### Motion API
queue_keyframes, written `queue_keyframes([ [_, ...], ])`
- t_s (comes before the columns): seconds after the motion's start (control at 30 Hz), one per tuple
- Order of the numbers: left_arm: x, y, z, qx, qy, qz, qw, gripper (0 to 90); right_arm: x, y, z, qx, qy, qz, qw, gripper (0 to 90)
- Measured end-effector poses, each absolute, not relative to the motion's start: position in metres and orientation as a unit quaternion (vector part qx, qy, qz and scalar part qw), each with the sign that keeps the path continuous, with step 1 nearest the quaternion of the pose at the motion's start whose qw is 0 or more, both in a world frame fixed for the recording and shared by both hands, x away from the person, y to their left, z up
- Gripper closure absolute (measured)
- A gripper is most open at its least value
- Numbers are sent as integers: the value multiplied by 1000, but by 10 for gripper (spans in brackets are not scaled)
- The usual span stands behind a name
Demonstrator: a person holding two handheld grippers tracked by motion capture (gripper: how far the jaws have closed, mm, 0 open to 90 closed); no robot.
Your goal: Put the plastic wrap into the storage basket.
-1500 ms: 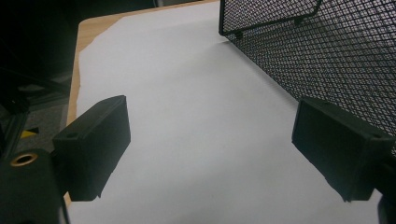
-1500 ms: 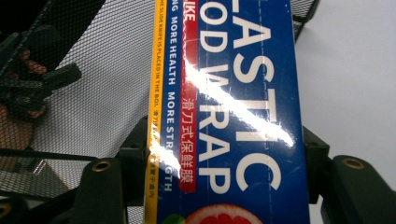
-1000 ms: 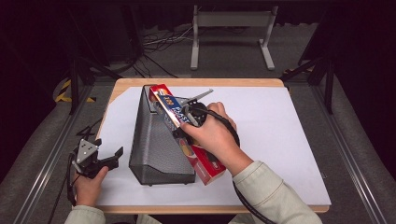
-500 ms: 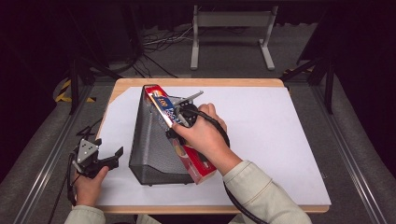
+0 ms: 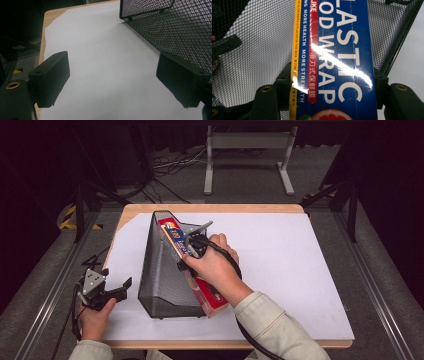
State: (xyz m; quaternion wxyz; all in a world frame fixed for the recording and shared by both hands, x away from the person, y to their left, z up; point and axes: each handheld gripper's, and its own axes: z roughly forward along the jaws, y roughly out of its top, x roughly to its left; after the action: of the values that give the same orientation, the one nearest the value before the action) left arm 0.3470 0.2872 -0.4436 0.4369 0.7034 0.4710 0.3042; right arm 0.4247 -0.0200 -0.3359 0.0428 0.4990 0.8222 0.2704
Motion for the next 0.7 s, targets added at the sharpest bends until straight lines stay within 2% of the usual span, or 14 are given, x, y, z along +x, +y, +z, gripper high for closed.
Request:
queue_keyframes([
  [0.7, 347, 287, -444, 704, 471, 306, 435, 125, 434, -12, -349, 506, 835, 214, 38, 389],
])
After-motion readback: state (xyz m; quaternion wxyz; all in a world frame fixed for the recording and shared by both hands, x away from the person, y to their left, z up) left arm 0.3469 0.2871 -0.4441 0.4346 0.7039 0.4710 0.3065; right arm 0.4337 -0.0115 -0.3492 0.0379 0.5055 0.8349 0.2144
